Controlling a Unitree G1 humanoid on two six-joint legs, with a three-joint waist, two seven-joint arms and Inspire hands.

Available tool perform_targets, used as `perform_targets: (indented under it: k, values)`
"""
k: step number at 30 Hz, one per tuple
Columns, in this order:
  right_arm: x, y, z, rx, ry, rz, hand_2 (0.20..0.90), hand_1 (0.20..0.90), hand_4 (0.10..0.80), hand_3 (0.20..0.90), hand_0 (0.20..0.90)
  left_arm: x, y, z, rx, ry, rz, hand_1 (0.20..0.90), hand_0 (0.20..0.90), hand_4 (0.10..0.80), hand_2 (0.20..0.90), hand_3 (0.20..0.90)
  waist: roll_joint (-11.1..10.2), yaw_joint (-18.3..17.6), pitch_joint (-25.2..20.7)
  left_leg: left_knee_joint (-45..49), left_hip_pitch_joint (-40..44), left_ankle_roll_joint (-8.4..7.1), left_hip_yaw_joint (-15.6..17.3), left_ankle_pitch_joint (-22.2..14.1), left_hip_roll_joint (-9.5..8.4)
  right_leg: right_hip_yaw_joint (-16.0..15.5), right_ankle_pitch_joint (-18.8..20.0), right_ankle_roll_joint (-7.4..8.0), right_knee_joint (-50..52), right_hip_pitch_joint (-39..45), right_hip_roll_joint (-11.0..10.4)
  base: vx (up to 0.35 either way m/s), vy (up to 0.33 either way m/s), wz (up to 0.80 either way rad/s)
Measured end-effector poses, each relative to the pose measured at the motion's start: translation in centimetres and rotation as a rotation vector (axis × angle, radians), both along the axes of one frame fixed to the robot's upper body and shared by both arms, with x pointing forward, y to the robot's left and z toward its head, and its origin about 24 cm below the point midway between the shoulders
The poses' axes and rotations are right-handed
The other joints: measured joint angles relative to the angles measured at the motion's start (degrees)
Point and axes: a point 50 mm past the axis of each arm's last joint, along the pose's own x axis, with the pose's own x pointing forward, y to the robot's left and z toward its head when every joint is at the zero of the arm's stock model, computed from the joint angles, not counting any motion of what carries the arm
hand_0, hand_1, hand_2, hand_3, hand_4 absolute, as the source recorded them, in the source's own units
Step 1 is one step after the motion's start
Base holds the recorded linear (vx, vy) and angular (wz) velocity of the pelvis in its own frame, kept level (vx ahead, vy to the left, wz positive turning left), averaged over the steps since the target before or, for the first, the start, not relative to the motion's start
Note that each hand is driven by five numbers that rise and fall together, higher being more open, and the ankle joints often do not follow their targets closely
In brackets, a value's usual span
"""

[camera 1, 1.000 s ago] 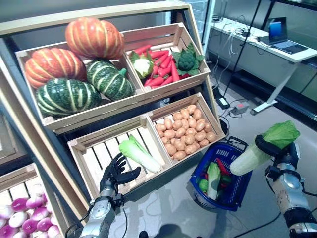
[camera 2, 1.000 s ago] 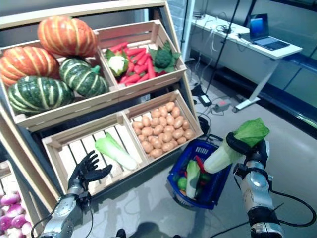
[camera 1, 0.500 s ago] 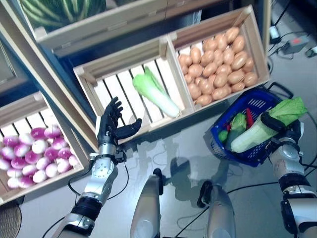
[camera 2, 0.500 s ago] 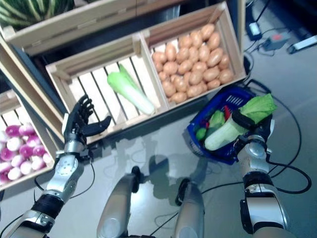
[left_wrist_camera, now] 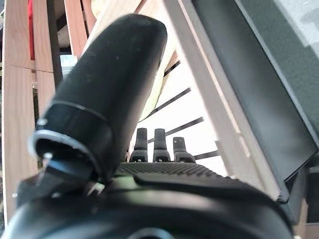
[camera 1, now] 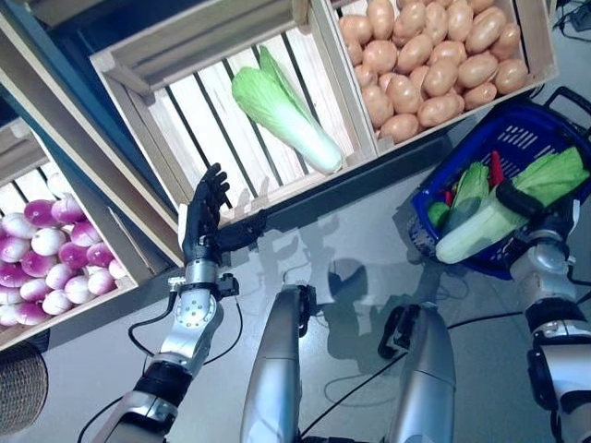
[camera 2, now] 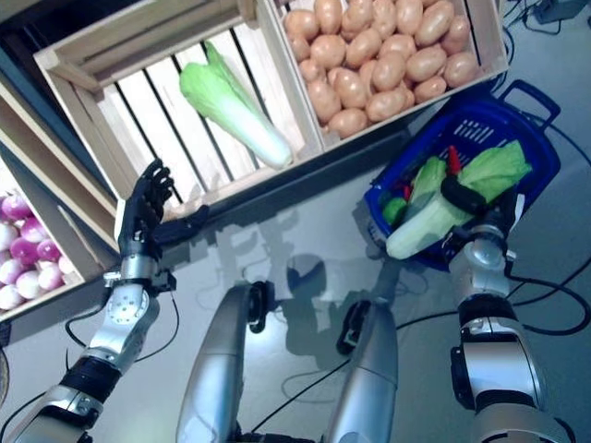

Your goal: Put vegetables into the basket

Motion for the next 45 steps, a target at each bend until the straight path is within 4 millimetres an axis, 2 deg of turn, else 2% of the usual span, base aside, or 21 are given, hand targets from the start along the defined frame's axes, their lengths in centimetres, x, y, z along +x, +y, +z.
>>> perform_targets:
  k: [2,10,21,25,31,33,38,41,43,45]
  values:
    - [0.4,0.2,0.9,-0.002,-0.024,0.007,0.900,0.900,0.800,0.900,0.900,0.0,0.0,-0.1,0.003,0.002,-0.007,0.900,0.900,0.800,0.900,0.900,0.1,0.0,0.0,0.2,-0.7,0.00,0.0,0.0,0.02,0.2,-0.1,-0.10,0.5,-0.9,0.1,0.000,0.000,0.00]
    - [0.2,-0.2,1.1,-0.015,-0.024,-0.002,0.900,0.900,0.800,0.900,0.900,-0.2,0.3,0.0,0.011,-0.003,-0.029,0.900,0.900,0.800,0.900,0.900,0.1,0.4,0.0,0.6,0.4,-0.35,-0.4,-0.3,0.44,-0.2,-0.6,-0.90,0.9,0.1,0.4,0.046,-0.008,-0.02]
    - [-0.9,-2.1,1.8,-0.064,-0.023,-0.018,0.900,0.900,0.800,0.900,0.900,-1.0,0.7,-1.1,0.034,0.032,-0.011,0.900,0.900,0.800,0.900,0.900,0.0,0.4,0.0,-1.8,6.6,-0.71,-0.2,-1.0,1.43,-0.8,-0.9,-0.83,-1.6,6.3,1.1,0.040,0.008,-0.03]
    - [-1.4,-2.6,1.3,-0.179,0.050,-0.031,0.900,0.900,0.800,0.900,0.900,-1.1,1.4,-0.7,0.054,0.016,0.027,0.900,0.900,0.800,0.900,0.900,-0.1,0.3,-0.1,-3.4,9.0,-0.45,-0.1,-0.8,2.14,-1.8,-0.9,-0.96,-3.4,9.0,1.4,0.031,0.009,0.00]
    - [-2.0,-3.0,1.3,-0.190,0.062,-0.102,0.900,0.900,0.800,0.900,0.900,-1.1,2.5,0.6,0.052,-0.036,0.075,0.900,0.900,0.800,0.900,0.900,-0.5,0.3,-0.2,-7.4,13.5,-0.61,0.4,-0.7,2.51,-2.3,-0.6,-0.50,-7.5,13.3,2.2,0.020,0.007,-0.03]
    - [-2.1,-2.9,1.5,-0.203,0.051,-0.092,0.900,0.900,0.800,0.900,0.900,-1.2,2.7,1.0,0.125,-0.053,0.084,0.900,0.900,0.800,0.900,0.900,-0.6,0.1,-0.3,-8.5,14.9,-0.65,0.6,-0.7,2.88,-2.8,-0.5,-0.37,-9.0,15.0,2.5,0.061,0.001,-0.02]
    - [-1.8,-2.2,2.4,-0.221,0.015,-0.031,0.900,0.900,0.800,0.900,0.900,-0.9,4.0,3.7,0.530,-0.106,0.129,0.900,0.900,0.800,0.900,0.900,-1.9,-0.1,-0.9,-9.6,17.1,-1.09,1.2,-1.2,3.65,-2.9,-0.4,-0.34,-10.3,16.9,3.2,0.036,0.050,-0.08]
    - [-1.3,-1.2,2.6,-0.273,0.028,0.094,0.900,0.900,0.800,0.900,0.900,0.2,6.0,6.2,0.865,-0.126,0.237,0.900,0.900,0.800,0.900,0.900,-2.3,-0.4,-1.1,-8.6,17.5,-1.33,1.8,-1.9,4.22,-2.8,-0.5,-0.45,-9.8,16.9,3.2,-0.023,0.085,-0.15]
    - [-1.0,-0.6,2.1,-0.297,0.055,0.156,0.900,0.900,0.800,0.900,0.900,0.8,7.2,7.2,0.974,-0.123,0.311,0.900,0.900,0.800,0.900,0.900,-2.3,-1.4,-1.1,-8.0,17.5,-1.27,2.2,-2.3,4.30,-2.3,-0.6,-0.48,-9.5,16.6,3.1,-0.038,0.110,-0.10]
    - [-0.8,0.1,1.4,-0.329,0.087,0.234,0.900,0.900,0.800,0.900,0.900,1.2,8.5,8.0,1.158,-0.098,0.362,0.900,0.900,0.800,0.900,0.900,-2.4,-2.3,-1.2,-7.1,16.9,-1.01,2.7,-2.7,4.64,-1.5,-0.5,-0.29,-8.9,15.7,3.2,-0.034,0.122,-0.15]
